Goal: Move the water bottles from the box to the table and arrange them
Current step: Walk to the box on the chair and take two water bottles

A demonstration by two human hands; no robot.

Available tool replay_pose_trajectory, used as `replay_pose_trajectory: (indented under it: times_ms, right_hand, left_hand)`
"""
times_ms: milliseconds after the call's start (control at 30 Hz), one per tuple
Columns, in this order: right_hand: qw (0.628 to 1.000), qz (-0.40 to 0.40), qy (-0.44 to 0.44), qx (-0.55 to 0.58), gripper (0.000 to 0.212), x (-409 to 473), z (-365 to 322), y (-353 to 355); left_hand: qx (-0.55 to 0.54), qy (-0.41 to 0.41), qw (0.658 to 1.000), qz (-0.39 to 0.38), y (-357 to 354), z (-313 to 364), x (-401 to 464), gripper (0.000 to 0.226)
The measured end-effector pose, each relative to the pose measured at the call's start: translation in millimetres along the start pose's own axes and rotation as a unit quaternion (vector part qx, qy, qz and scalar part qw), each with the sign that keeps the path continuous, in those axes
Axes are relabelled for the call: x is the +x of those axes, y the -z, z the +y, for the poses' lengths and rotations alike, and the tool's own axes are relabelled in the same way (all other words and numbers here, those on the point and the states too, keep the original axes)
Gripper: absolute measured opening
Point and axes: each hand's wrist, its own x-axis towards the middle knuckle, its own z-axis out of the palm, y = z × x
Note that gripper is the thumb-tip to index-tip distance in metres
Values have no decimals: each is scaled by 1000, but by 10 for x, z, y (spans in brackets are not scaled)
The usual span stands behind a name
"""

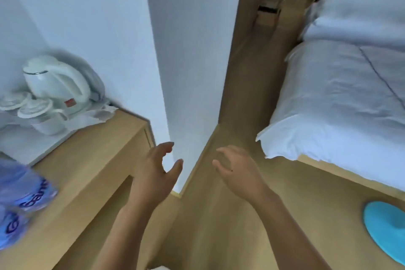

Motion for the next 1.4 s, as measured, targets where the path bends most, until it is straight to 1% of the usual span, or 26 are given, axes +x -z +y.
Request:
replay_pose_trajectory:
  times_ms: [67, 167, 267, 367, 467, 600, 667, 733, 833, 1033, 1200, 1400]
  right_hand:
    - [999, 35, -22, -3, 35, 56, 262, 190]
    - [996, 66, -65, -6, 38, 240, 632, 397]
    - [991, 80, -104, -17, 41, 542, 934, 547]
    - [987, 108, -120, -29, 41, 992, 1195, 731]
    - [979, 133, -145, -47, 41, 1558, 1437, 981]
    - [974, 112, -185, -64, 42, 2177, 1749, 1212]
    - [972, 106, -194, -74, 42, 2462, 1938, 1293]
    - [971, 108, -193, -88, 41, 2698, 2129, 1377]
    - [969, 120, -195, -95, 41, 3077, 2437, 1492]
    - [970, 122, -189, -93, 44, 3992, 3175, 1784]
    - [973, 109, -188, -81, 44, 4848, 3895, 2269]
    - [979, 85, -167, -75, 46, 5951, 4630, 2826]
  left_hand:
    - [10, -23, 999, -29, -291, 168, 234, 41]
    - [33, -59, 993, -95, -694, 412, 608, 38]
    - [8, -88, 983, -158, -1043, 665, 1049, 24]
    - [-17, -105, 971, -216, -1417, 897, 1643, 20]
    - [6, -130, 958, -256, -1836, 1104, 2351, 30]
    - [99, -156, 937, -297, -2329, 1217, 3095, 40]
    - [127, -164, 929, -308, -2553, 1238, 3432, 44]
    - [127, -166, 926, -314, -2745, 1291, 3717, 45]
    - [111, -162, 929, -312, -3040, 1377, 4114, 46]
    - [126, -161, 930, -305, -3742, 1657, 4973, 45]
    - [123, -150, 937, -289, -4402, 2116, 5852, 43]
    - [109, -113, 950, -271, -5053, 2531, 6789, 42]
